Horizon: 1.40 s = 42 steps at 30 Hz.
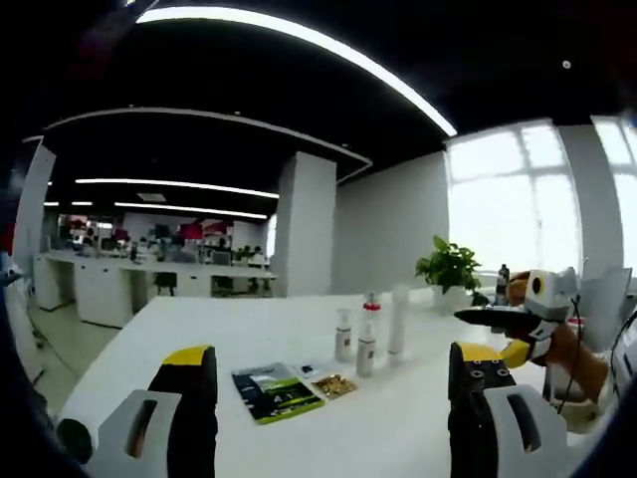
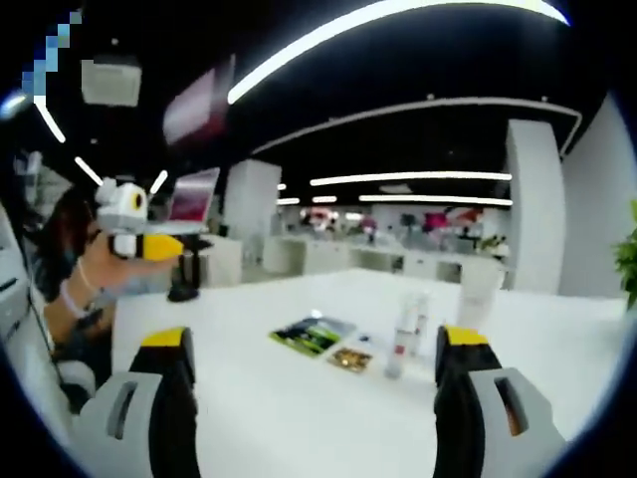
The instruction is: Arrange the skincare products in the storage area until every visible bottle or jar stands upright without overlapping.
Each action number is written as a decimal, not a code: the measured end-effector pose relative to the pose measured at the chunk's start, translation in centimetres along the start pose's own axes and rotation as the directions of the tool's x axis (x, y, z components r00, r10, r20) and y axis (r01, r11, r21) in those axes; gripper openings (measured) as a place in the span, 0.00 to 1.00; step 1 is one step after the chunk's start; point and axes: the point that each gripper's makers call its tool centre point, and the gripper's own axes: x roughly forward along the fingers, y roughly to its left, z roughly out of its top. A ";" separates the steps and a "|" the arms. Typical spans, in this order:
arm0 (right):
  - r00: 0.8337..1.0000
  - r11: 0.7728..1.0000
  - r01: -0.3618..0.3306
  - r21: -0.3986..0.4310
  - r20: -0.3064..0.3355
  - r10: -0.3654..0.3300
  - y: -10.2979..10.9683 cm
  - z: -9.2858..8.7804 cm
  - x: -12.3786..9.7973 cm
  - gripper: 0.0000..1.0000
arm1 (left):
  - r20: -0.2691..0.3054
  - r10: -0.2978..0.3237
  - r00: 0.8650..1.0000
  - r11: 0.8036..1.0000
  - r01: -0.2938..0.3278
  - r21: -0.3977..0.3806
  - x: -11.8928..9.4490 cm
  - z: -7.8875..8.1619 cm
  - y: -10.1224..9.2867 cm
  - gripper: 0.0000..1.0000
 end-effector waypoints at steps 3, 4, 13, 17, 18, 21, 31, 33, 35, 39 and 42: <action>0.999 0.999 0.050 -0.015 -0.005 -0.050 -0.7 0.2 -1.9 1.00 | -0.011 0.035 0.999 0.999 -0.034 0.027 -1.0 0.1 0.5 1.00; 0.998 0.998 0.055 -0.017 -0.005 -0.055 -0.8 0.2 -2.2 1.00 | -0.016 0.037 0.999 0.999 -0.036 0.032 -1.2 0.0 0.5 1.00; 0.976 0.975 0.212 0.065 0.035 -0.215 -2.7 1.4 -7.6 1.00 | -0.035 0.107 0.994 0.994 -0.106 0.023 -4.0 -1.8 0.1 0.98; 0.967 0.964 0.255 0.073 -0.022 -0.254 -3.4 0.1 -9.4 1.00 | -0.045 0.143 0.989 0.990 -0.143 -0.002 -5.0 -2.9 0.2 0.98; 0.961 0.960 0.273 0.056 -0.057 -0.270 -3.7 -0.7 -10.0 1.00 | -0.049 0.146 0.988 0.989 -0.146 -0.003 -5.1 -3.2 0.3 0.98; 0.952 0.953 0.299 0.053 -0.080 -0.294 -4.1 -1.6 -10.7 1.00 | -0.069 0.164 0.984 0.986 -0.166 -0.019 -6.3 -4.3 0.9 0.98; 0.924 0.925 0.367 0.098 -0.150 -0.350 -5.7 -5.2 -13.5 1.00 | -0.123 0.249 0.961 0.962 -0.260 -0.086 -9.6 -8.0 3.0 1.00; 0.916 0.913 0.393 0.111 -0.134 -0.378 -6.3 -5.0 -14.1 1.00 | -0.103 0.250 0.963 0.961 -0.260 -0.098 -10.1 -7.8 3.2 1.00; 0.914 0.907 0.402 0.127 -0.119 -0.389 -6.7 -4.8 -14.5 1.00 | -0.100 0.263 0.960 0.956 -0.273 -0.109 -10.4 -7.7 3.7 1.00; 0.912 0.908 0.405 0.106 -0.125 -0.392 -6.8 -4.7 -14.7 1.00 | -0.082 0.283 0.956 0.951 -0.291 -0.106 -10.9 -7.1 4.0 1.00; 0.908 0.909 0.406 0.088 -0.149 -0.392 -4.5 -5.6 -14.7 1.00 | -0.075 0.283 0.956 0.952 -0.289 -0.096 -10.9 -6.9 4.0 1.00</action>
